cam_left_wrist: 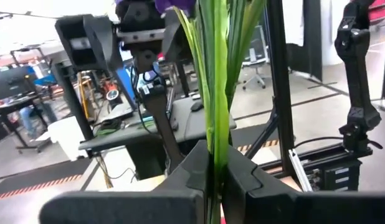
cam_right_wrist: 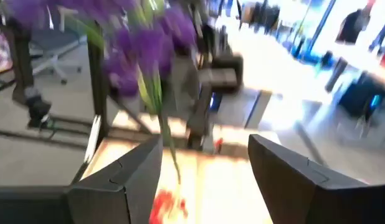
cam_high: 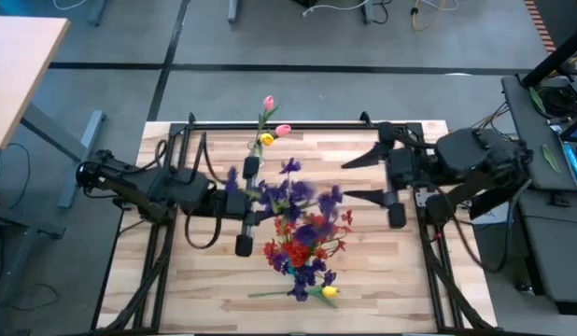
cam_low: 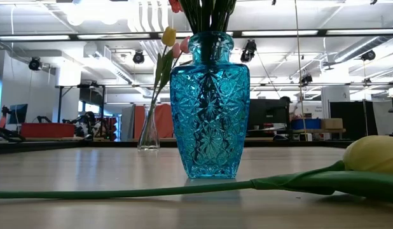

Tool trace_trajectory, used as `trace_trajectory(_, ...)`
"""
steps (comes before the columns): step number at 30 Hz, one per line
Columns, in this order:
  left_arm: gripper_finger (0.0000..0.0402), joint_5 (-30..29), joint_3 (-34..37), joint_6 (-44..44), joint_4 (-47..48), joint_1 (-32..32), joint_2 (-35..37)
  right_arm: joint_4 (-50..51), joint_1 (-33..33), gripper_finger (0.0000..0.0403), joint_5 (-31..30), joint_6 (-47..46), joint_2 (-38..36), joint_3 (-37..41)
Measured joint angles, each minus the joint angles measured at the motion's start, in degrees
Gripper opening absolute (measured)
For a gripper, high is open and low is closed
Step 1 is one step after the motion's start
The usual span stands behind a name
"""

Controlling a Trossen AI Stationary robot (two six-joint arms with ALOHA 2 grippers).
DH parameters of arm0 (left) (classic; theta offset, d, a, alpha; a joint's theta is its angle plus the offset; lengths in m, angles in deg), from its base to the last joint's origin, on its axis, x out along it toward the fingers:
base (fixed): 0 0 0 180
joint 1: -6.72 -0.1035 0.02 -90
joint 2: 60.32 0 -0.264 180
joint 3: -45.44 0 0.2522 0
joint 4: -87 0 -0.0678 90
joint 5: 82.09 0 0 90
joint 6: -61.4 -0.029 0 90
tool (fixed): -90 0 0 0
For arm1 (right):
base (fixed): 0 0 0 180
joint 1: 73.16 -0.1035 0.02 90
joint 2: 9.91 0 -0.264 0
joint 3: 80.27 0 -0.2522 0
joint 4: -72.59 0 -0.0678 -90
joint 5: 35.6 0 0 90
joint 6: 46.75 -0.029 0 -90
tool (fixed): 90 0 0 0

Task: Sort flowers into vase by color
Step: Put the violet flowers into the blue vase

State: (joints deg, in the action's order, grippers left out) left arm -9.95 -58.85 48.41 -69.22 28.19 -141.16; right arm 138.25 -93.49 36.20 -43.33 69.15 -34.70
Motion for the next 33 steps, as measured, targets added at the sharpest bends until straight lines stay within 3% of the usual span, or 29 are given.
trace_trajectory(6,0.0001,-10.23,4.6,0.04,-4.38,6.91,0.34,8.6,-0.26,0.0228,-1.57,-8.55,-3.78,4.44)
trace_trajectory(10,0.0,-13.62,10.04,-0.71,-12.36,12.42,1.89,8.72,-1.65,0.0228,-4.32,-10.67,-7.02,13.17)
trace_trajectory(16,0.0,-26.5,19.4,-4.89,-24.16,20.97,7.2,8.3,-4.05,0.0228,-10.66,-17.36,-15.57,27.72)
trace_trajectory(25,0.0,-27.2,33.74,-3.38,-45.1,24.73,8.76,-4.88,-6.97,0.0228,-12.07,-19.09,-23.83,51.6)
trace_trajectory(28,0.0,-32.48,35.0,-2.65,-45.87,27.3,8.76,-6.63,-7.74,0.0228,-14.92,-22.36,-24.62,58.55)
trace_trajectory(33,0.0,-46.79,35.2,-5.48,-45.81,33.22,8.57,-13.51,-9.0,0.0228,-16.47,-26.81,-24.88,70.09)
